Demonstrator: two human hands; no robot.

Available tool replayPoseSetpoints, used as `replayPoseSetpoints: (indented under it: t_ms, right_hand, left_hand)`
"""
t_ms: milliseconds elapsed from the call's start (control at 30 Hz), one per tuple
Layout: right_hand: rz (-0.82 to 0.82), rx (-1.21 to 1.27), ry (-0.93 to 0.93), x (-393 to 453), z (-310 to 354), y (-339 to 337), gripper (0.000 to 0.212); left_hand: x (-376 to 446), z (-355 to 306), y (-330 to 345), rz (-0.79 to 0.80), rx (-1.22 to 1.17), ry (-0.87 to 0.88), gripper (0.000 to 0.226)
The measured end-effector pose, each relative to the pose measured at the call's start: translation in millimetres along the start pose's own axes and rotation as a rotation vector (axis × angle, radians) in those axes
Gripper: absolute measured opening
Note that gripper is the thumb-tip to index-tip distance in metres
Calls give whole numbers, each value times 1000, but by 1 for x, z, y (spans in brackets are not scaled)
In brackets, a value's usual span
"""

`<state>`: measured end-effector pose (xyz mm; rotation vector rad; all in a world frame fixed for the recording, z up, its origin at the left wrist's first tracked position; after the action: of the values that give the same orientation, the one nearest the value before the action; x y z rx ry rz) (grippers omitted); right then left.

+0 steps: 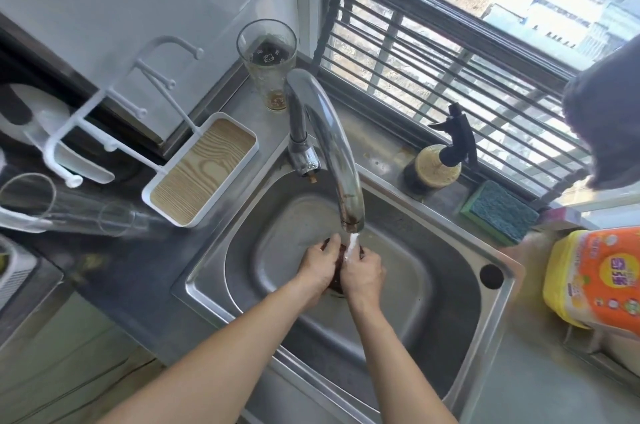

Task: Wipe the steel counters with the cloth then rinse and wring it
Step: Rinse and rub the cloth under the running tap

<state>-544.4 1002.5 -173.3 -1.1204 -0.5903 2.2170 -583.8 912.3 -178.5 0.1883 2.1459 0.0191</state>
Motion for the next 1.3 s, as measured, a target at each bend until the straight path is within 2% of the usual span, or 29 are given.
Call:
replayPoseSetpoints:
  t_ms: [100, 200, 233, 300, 367, 433, 500, 567, 600, 667, 733, 833, 1000, 1167, 1300]
  right_hand:
    - [55, 74, 40, 9, -6, 2, 48]
    - [94, 179, 175, 16, -14, 3, 56]
    - [83, 253, 242, 15, -17, 2, 53]
    - [-1, 408, 349, 9, -16, -3, 31]
    - [-115, 503, 372, 5, -16, -8, 14]
    - [-72, 532, 323, 3, -18, -4, 22]
    - [71, 498, 238, 2, -17, 8, 32]
    - [192, 382, 103, -4, -9, 17, 35]
    - [202, 312, 30, -7, -4, 18, 35]
    - [128, 207, -48, -9, -1, 15, 38]
    - [41, 156, -28, -9, 0, 6, 36]
    - [30, 103, 9, -9, 3, -1, 36]
    - [10, 31, -30, -9, 5, 0, 43]
    - [-10, 7, -68, -12, 8, -1, 45]
    - [6, -3, 45, -11, 6, -5, 45]
  left_hand:
    - [0, -2, -8, 87, -25, -15, 28]
    - [0, -5, -15, 141, -77, -32, 27]
    - [-1, -6, -18, 150, -106, -61, 26]
    - [-1, -8, -23, 149, -157, -110, 17]
    - [1, -12, -28, 104, -221, -101, 10]
    - [4, -19, -31, -17, -287, -37, 10]
    - [5, -24, -26, -108, -246, -4, 21]
    - [2, -24, -13, -94, -134, -66, 36]
    - [0, -23, -8, -73, -60, -82, 42]
    - [0, -20, 1, -37, 47, -52, 49]
    - [-1, -18, 5, -37, 95, -8, 54]
    - [1, -13, 6, -73, 101, -8, 64]
    - [-1, -6, 3, -103, 27, -23, 67]
    - [-1, -3, 4, -49, -78, -17, 45]
    - [-1, -2, 4, 8, -49, 9, 33]
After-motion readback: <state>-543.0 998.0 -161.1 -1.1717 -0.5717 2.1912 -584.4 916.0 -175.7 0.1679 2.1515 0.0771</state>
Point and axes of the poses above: each hand's wrist, its own x-axis towards the middle knuckle, its own y-axis out of the palm, z = x × y, the point moved 3 cm from there along x, towards the middle knuckle, and after that the axes turned 9 degrees about -x, right-handed, at the moved point
